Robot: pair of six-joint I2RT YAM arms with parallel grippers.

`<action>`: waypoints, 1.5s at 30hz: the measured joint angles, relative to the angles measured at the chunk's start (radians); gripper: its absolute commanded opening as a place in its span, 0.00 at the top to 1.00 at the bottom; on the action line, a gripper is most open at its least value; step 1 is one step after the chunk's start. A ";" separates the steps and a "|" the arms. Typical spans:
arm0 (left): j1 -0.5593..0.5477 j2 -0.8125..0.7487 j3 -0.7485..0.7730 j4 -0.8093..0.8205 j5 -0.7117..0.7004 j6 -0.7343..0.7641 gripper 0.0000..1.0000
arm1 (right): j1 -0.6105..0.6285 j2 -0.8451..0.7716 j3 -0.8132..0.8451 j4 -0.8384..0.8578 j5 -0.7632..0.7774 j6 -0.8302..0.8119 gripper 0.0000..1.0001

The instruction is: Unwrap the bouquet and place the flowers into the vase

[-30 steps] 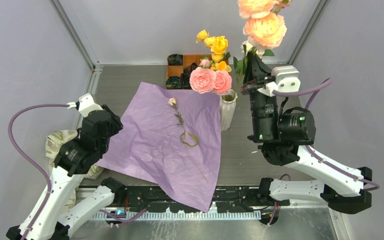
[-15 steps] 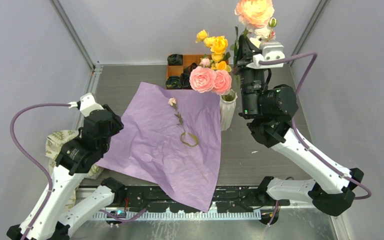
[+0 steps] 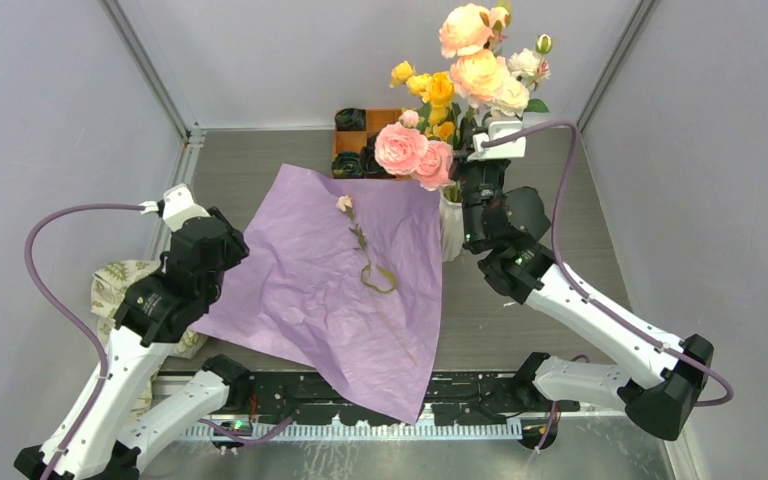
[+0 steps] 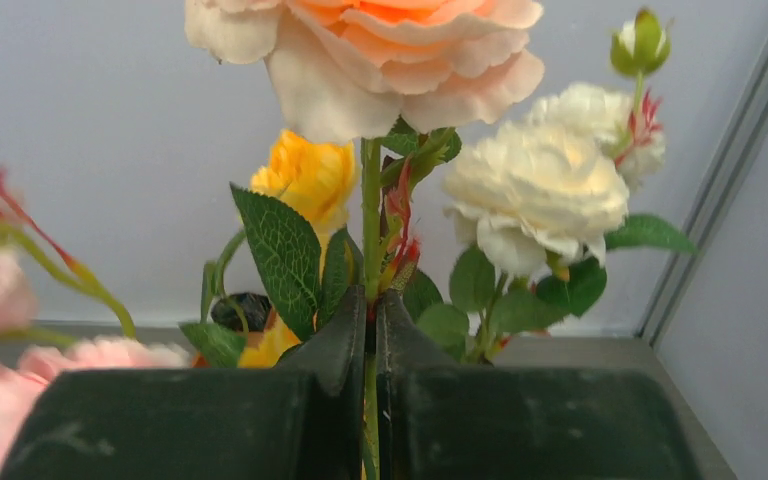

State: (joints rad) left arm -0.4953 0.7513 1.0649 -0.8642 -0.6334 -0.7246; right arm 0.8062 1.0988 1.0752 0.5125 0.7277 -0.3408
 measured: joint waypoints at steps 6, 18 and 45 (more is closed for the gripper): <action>0.000 0.004 -0.011 0.012 0.023 -0.001 0.62 | -0.016 -0.042 -0.144 0.001 0.050 0.079 0.59; 0.000 0.138 -0.045 0.092 0.154 -0.003 0.61 | -0.016 -0.212 -0.237 -0.158 0.074 0.225 0.01; -0.010 0.713 -0.038 0.305 0.461 -0.156 0.73 | -0.018 -0.743 -0.130 -0.654 -0.170 0.603 0.00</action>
State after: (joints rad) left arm -0.5049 1.4643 1.0271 -0.5591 -0.1722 -0.8806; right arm 0.7887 0.3557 0.9447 -0.1417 0.5575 0.2619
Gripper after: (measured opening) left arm 0.284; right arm 0.994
